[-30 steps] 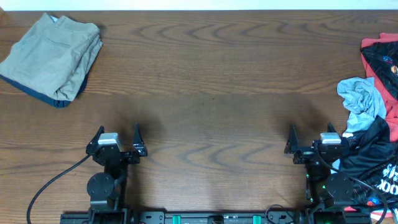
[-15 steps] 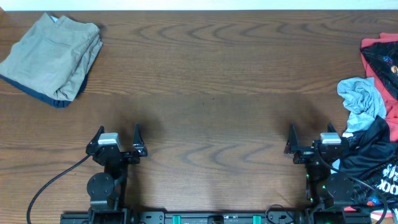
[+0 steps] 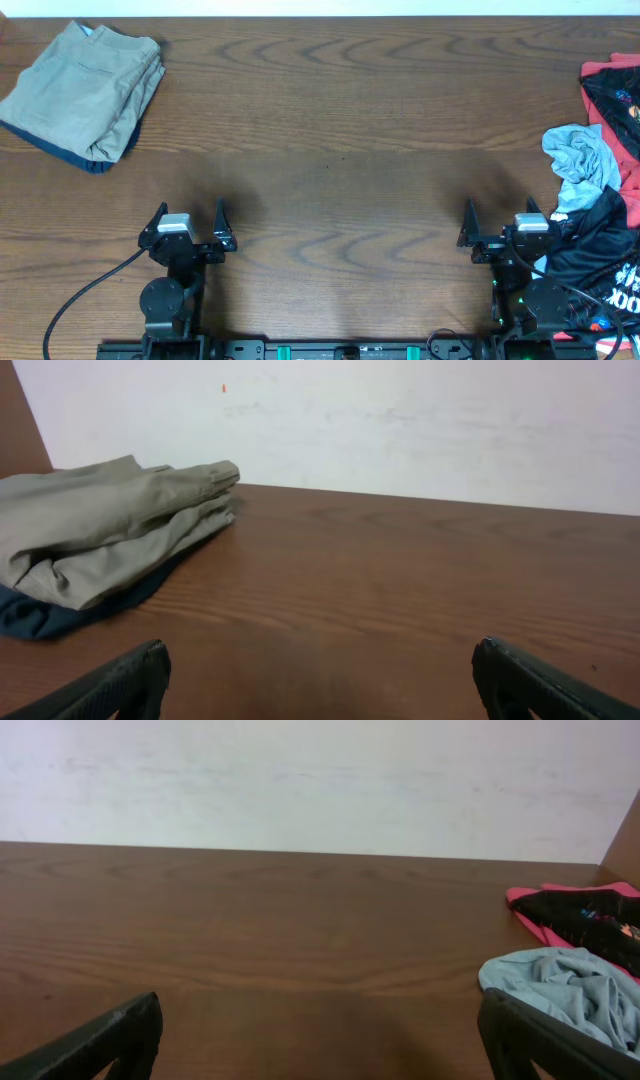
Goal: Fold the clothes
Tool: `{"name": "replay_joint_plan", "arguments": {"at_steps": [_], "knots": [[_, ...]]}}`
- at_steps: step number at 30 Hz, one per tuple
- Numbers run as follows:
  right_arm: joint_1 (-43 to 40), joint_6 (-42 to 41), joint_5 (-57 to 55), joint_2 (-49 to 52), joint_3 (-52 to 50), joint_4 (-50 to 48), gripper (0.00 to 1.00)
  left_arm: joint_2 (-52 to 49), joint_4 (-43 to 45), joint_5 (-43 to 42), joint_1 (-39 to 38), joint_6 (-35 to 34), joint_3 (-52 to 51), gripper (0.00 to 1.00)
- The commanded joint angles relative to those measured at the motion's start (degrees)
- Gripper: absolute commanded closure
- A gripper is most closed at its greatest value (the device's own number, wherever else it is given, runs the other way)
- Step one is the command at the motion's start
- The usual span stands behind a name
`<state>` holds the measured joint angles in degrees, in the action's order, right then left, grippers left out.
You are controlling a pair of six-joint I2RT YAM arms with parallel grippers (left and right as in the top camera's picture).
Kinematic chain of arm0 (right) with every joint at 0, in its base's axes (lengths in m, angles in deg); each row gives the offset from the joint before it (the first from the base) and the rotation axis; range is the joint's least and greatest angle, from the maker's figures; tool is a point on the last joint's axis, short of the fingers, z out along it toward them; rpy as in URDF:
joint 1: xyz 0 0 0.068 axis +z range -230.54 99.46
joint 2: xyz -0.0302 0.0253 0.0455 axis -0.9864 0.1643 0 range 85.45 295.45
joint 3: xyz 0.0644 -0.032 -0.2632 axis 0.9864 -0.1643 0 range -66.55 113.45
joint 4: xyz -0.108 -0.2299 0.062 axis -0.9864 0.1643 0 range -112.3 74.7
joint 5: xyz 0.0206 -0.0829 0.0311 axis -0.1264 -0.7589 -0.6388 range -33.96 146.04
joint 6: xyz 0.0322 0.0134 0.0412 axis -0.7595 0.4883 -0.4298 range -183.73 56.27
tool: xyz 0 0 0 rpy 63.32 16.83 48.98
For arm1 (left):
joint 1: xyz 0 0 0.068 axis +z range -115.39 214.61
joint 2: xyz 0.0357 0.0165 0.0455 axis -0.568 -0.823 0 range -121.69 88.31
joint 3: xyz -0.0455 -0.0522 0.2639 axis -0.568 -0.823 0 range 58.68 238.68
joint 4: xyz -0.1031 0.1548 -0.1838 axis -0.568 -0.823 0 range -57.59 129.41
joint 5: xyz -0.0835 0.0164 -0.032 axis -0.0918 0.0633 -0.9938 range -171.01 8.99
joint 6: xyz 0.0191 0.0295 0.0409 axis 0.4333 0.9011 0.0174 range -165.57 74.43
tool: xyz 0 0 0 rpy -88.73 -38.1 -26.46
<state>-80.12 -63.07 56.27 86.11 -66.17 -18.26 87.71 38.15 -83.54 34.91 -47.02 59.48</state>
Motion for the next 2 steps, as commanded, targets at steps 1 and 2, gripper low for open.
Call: {"name": "replay_joint_plan", "arguments": {"at_steps": [1, 2], "knots": [[-0.5, 0.7, 0.2, -0.3, -0.1, 0.2, 0.01, 0.4, -2.8, 1.9, -0.1, 0.4, -0.6, 0.02], [-0.5, 0.7, 0.2, -0.3, -0.1, 0.2, 0.01, 0.4, -2.8, 1.9, -0.1, 0.4, -0.6, 0.02]]}}
